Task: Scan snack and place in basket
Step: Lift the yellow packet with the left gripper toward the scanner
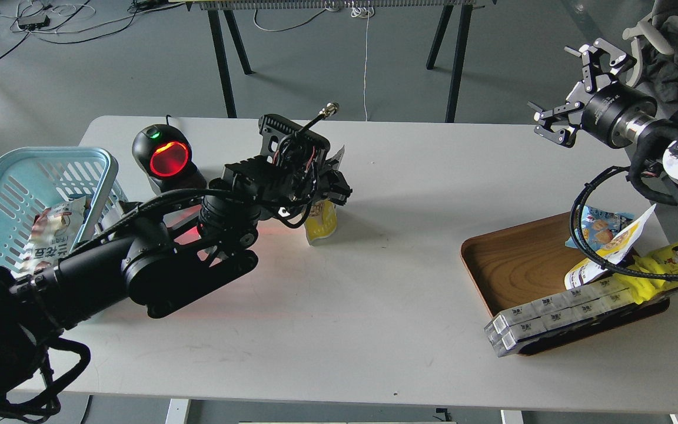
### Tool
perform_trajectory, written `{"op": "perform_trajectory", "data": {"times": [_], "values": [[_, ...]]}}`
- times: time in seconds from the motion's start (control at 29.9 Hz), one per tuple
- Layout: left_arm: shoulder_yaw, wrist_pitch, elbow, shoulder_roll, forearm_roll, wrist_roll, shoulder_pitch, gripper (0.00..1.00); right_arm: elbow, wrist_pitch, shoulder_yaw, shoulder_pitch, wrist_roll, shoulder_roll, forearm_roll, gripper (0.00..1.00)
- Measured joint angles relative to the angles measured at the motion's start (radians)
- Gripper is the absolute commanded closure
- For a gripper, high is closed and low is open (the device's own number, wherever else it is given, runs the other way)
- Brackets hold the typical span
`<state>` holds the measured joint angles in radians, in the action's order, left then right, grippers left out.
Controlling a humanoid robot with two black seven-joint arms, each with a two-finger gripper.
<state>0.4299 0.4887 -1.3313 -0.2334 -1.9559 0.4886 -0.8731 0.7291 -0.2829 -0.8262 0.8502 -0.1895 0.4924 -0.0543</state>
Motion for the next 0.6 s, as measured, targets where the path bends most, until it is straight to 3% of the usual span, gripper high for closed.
{"op": "perform_trajectory", "data": {"times": [0.13, 0.3, 0.6], "values": [[0.006, 0.0, -0.05, -0.05, 0.0, 0.0, -0.005, 1.0, 0.0, -0.04, -0.005, -0.022, 0.037, 0.0, -0.001, 0.01], [0.012, 0.0, -0.135, -0.123, -0.001, -0.004, -0.011, 1.0, -0.002, -0.087, -0.015, -0.046, 0.045, 0.0, -0.012, 0.01], [0.012, 0.0, -0.288, -0.268, -0.002, -0.16, -0.016, 1.0, 0.002, -0.156, -0.019, -0.068, 0.035, 0.011, -0.022, 0.01]]}}
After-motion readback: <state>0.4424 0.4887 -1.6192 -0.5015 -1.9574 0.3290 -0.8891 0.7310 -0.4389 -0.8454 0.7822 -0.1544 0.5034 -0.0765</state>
